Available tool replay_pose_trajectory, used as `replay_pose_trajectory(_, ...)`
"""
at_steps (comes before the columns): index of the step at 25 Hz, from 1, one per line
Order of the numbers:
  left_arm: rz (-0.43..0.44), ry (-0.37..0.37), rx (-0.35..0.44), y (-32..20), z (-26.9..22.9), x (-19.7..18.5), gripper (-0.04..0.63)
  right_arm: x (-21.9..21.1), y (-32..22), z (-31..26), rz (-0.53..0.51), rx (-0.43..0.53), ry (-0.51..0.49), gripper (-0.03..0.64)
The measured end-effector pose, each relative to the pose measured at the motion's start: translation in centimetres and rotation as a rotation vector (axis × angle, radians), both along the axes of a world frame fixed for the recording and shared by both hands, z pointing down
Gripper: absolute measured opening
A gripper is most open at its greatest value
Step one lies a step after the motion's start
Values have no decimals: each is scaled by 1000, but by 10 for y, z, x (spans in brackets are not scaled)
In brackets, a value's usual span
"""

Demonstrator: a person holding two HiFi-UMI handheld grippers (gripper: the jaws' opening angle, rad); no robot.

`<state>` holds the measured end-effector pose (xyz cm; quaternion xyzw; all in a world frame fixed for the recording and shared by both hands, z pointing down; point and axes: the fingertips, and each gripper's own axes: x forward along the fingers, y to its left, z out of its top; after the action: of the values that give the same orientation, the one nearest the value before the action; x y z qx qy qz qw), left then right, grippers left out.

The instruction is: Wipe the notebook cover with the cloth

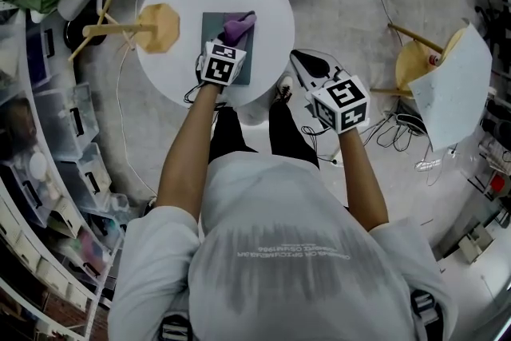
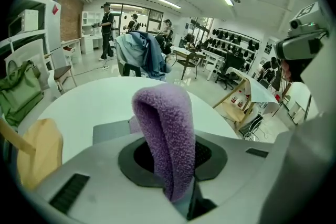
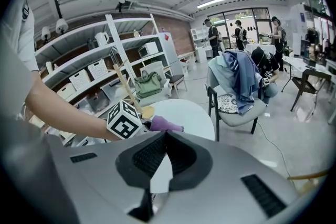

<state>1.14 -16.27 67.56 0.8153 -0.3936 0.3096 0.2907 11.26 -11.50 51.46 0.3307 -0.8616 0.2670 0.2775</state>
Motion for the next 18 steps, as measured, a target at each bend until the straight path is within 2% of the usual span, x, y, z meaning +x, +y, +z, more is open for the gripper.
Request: replay_pose_trajectory(18, -13, 42, -58, 108, 1, 0, 75, -24, 55, -3, -79, 6, 4, 2)
